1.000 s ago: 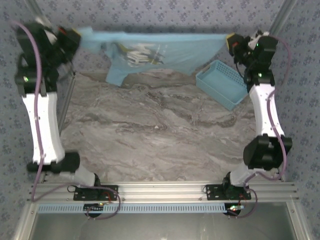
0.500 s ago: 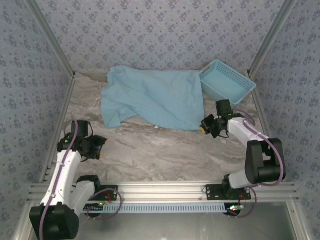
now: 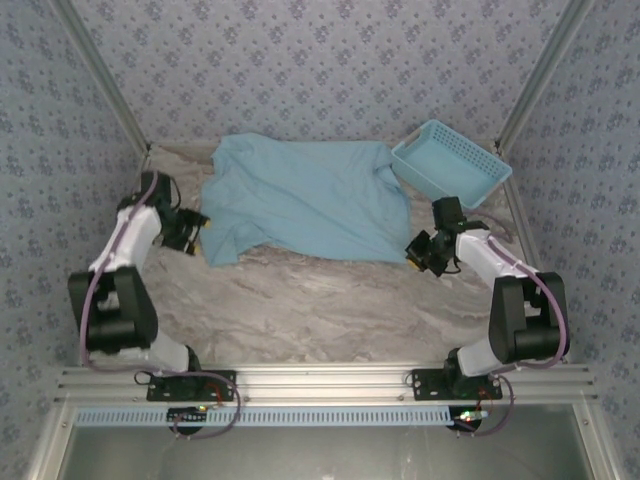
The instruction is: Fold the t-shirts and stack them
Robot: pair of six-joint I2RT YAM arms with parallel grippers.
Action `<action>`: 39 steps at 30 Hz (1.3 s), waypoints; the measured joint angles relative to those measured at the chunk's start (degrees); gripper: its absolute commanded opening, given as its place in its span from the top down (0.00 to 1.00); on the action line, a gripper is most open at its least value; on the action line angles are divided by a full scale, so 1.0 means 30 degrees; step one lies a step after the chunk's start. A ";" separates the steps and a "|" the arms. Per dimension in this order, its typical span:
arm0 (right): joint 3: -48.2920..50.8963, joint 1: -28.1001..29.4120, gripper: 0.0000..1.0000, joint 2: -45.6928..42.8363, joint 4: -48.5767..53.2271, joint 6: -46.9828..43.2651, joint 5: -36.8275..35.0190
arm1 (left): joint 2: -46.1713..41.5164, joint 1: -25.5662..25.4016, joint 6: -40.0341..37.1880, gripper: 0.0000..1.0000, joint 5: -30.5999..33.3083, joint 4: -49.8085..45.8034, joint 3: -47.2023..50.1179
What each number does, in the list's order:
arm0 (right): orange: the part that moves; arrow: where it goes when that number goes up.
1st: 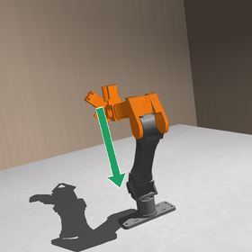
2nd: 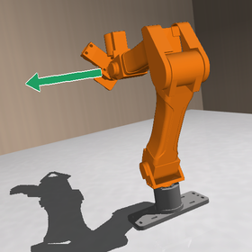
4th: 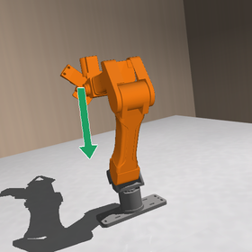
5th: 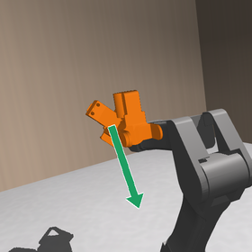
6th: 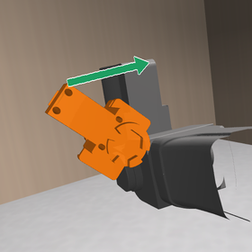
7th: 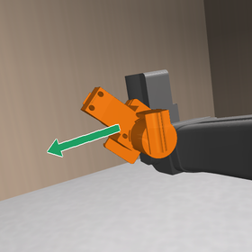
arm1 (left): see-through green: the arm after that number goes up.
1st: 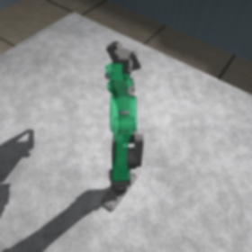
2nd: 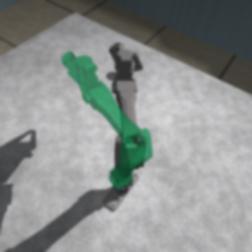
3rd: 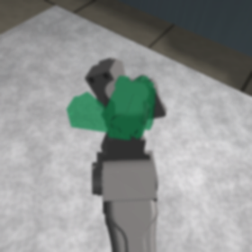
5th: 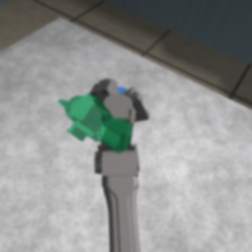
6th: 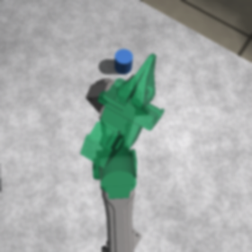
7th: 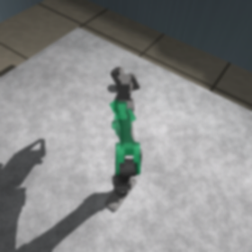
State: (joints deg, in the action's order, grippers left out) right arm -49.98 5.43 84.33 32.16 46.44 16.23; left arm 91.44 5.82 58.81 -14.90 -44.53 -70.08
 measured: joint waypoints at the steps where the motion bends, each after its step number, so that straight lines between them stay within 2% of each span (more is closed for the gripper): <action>1: 0.0080 -0.0058 1.00 0.0015 0.0000 -0.0015 0.0000 | 0.1064 -0.0197 -0.0452 0.46 0.0168 -0.0044 -0.1042; 7: 0.0525 -0.0138 1.00 0.0022 -0.0080 -0.0080 0.0029 | 0.5916 -0.2069 -0.3351 0.51 0.1763 -0.2011 -0.5078; 9: 0.0525 -0.0138 1.00 0.0036 -0.0211 -0.0080 0.0073 | 0.6346 -0.2608 -0.3876 0.52 0.2521 -0.2550 -0.4954; 12: 0.0525 -0.0138 1.00 0.0036 -0.0299 -0.0080 0.0087 | 0.5399 -0.2623 -0.3723 0.48 0.2987 -0.2681 -0.2652; 16: 0.0525 -0.0138 1.00 0.0131 -0.0299 -0.0138 0.0153 | 0.2637 -0.1450 -0.1647 0.48 0.2419 -0.2433 0.1333; 18: 0.0525 -0.0131 1.00 0.0204 -0.0299 -0.0146 0.0197 | 0.1530 -0.1384 -0.0189 0.47 0.1858 -0.1829 0.2441; 23: 0.0525 -0.0095 1.00 0.0525 -0.0372 -0.0146 0.0321 | 0.0401 -0.3075 0.3723 0.46 0.0597 0.0452 0.3359; 27: 0.0525 -0.0080 1.00 0.0612 -0.0379 -0.0146 0.0379 | 0.0750 -0.3993 0.5676 0.47 -0.0073 0.2127 0.4007; 34: 0.0525 -0.0087 1.00 0.0612 -0.0430 -0.0146 0.0452 | 0.2441 -0.4073 0.6696 0.64 0.0211 0.3126 0.3628; 36: 0.0525 -0.0087 1.00 0.0612 -0.0430 -0.0146 0.0459 | 0.2579 -0.4073 0.6666 0.72 0.0474 0.3155 0.3526; 39: 0.0525 -0.0087 1.00 0.0612 -0.0444 -0.0146 0.0466 | 0.2579 -0.4073 0.6659 0.91 0.0707 0.3162 0.3534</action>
State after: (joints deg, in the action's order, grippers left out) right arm -48.40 5.17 86.17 30.83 46.00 17.63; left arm 99.18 -6.39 78.78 -12.78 -35.05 -59.48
